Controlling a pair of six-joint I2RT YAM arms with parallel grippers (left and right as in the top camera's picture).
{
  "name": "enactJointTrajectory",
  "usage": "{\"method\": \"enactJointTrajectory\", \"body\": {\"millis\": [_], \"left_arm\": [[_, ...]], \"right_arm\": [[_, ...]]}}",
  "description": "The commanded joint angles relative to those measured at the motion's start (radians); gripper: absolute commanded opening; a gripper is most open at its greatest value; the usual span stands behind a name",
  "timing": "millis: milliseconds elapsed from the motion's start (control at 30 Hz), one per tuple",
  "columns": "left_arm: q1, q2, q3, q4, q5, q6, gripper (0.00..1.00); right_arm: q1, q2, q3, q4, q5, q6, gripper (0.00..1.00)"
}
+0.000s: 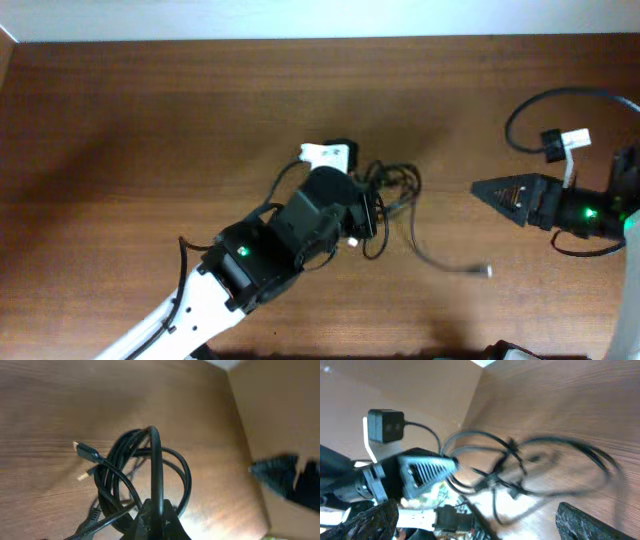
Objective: Untangle cables
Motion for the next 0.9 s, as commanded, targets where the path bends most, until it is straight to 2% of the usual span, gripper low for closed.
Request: {"method": "enactJointTrajectory", "body": {"millis": [0,67,100,267,333,367,400,433,467,500,567,633,667,733,767,800,833,867], "left_arm": [[0.035,-0.005,0.008,0.109,-0.028,-0.207,0.00],[0.035,-0.005,0.008,0.238,0.008,-0.218,0.00],[0.035,-0.005,0.008,0.305,0.056,-0.280,0.00],[0.034,-0.005,0.008,0.344,0.205,-0.453,0.00],[0.031,-0.005,0.008,0.376,0.271,-0.542,0.00],[0.031,-0.005,0.008,0.383,0.280,-0.563,0.00],[0.031,-0.005,0.008,0.389,0.281,-0.565,0.00],[0.031,-0.005,0.008,0.384,0.280,-0.565,0.00],[0.033,-0.005,0.008,0.355,0.275,-0.510,0.00],[0.034,-0.005,0.008,0.309,0.224,-0.388,0.00],[0.034,-0.005,0.008,0.117,0.052,-0.222,0.00],[0.034,-0.005,0.008,-0.178,-0.268,-0.193,0.00],[0.034,-0.005,0.008,-0.258,-0.328,-0.193,0.00],[0.034,-0.008,0.009,-0.252,-0.304,-0.216,0.00],[0.034,-0.013,0.009,-0.229,-0.279,-0.215,0.00],[0.034,-0.023,0.009,-0.197,-0.248,-0.198,0.00],[0.034,-0.041,0.009,-0.147,-0.199,-0.119,0.00],[0.034,-0.061,0.009,-0.069,-0.121,0.077,0.00]], "right_arm": [[0.027,-0.011,0.008,-0.055,0.082,-0.122,0.99],[0.107,-0.011,0.008,-0.076,0.090,-0.246,0.98],[0.156,-0.011,0.008,-0.074,0.088,-0.349,0.98],[0.290,-0.011,0.008,-0.018,0.079,-0.365,0.94],[0.356,-0.010,0.007,-0.003,0.081,-0.365,0.88],[0.376,-0.010,0.007,-0.003,0.081,-0.365,0.81],[0.401,-0.010,0.007,-0.003,0.089,-0.365,0.62],[0.406,-0.010,0.007,-0.003,0.089,-0.365,0.34],[0.404,-0.010,0.007,-0.003,0.091,-0.365,0.09],[0.404,-0.010,0.007,-0.004,0.105,-0.364,0.04],[0.404,-0.010,0.007,-0.006,0.226,-0.331,0.04],[0.404,-0.010,0.007,-0.005,0.272,-0.300,0.04],[0.404,-0.010,0.007,-0.003,0.280,-0.300,0.04],[0.404,-0.010,0.007,0.030,0.319,-0.237,0.05],[0.404,-0.010,0.007,0.055,0.348,-0.175,0.24],[0.404,-0.010,0.007,0.066,0.354,-0.157,0.59],[0.404,-0.010,0.007,0.081,0.353,-0.135,0.87],[0.404,-0.010,0.007,0.111,0.353,-0.085,0.88]]}}
